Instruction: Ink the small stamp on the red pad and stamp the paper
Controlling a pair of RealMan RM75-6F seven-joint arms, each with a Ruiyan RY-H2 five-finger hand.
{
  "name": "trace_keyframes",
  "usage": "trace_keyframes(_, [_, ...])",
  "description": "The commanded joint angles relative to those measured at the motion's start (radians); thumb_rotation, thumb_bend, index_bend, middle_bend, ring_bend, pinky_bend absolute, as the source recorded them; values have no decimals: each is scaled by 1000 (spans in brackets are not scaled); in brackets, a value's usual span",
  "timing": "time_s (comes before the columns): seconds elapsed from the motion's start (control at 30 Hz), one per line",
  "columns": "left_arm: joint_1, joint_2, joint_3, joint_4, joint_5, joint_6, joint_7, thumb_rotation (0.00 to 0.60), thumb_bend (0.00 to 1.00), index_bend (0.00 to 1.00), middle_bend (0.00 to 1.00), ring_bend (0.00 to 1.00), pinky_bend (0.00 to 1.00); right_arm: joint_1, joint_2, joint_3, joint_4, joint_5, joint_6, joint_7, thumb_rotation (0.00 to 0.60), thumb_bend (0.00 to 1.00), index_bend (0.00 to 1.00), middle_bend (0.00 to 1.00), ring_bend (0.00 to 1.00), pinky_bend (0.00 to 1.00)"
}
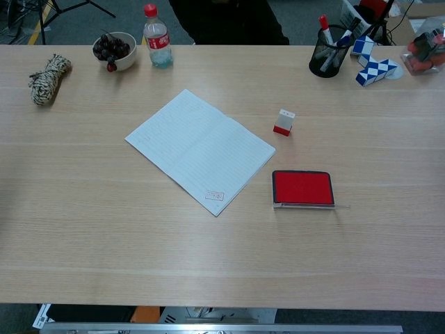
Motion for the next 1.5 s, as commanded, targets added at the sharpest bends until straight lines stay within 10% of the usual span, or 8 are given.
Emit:
trace_keyframes(0.03, [-2, -1, 1, 1, 2, -3, -2, 600, 193, 124, 116, 187, 169, 67, -21, 38, -33, 66, -66, -66, 600, 264, 382, 426, 330, 296])
trace_keyframes(1.5, [9, 4, 13, 8, 19, 11, -36, 600, 193, 124, 115, 187, 168, 600, -752, 95, 414, 642, -162, -698, 600, 173, 439, 426, 331, 297])
